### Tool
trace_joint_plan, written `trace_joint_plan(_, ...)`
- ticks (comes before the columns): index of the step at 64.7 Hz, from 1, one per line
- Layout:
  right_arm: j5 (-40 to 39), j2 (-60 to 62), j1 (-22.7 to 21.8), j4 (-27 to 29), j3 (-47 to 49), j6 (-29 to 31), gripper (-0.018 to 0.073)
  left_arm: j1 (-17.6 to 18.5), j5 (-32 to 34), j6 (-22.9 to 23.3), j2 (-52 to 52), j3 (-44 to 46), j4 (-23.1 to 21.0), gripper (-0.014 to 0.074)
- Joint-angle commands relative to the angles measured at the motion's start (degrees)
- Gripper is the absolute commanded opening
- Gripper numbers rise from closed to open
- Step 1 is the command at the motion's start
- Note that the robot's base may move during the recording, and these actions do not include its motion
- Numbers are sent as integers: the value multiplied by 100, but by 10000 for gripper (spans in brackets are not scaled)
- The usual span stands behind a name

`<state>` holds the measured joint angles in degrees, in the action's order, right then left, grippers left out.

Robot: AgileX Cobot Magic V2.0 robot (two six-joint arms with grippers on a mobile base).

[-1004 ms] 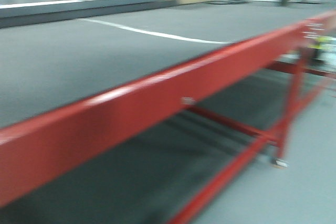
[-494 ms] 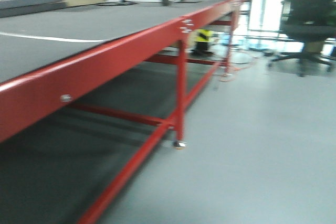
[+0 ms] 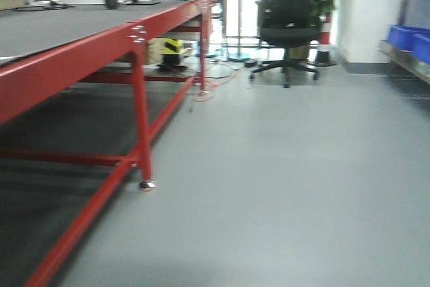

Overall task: Stack two boxes on right shelf middle
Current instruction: 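Hold the boxes in both grippers while driving away from the table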

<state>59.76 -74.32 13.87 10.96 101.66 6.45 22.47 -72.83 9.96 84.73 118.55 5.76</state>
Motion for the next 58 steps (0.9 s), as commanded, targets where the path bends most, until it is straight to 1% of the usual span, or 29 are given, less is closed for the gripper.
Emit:
trace_joint_plan(1,-255,14,-44,-128,63,48,-154,27,287,-49,-80,59,-38,-111)
trace_joint_plan(58,-255,14,-44,-128,63,48,-154,27,287,-49,-80,59,-38,-111)
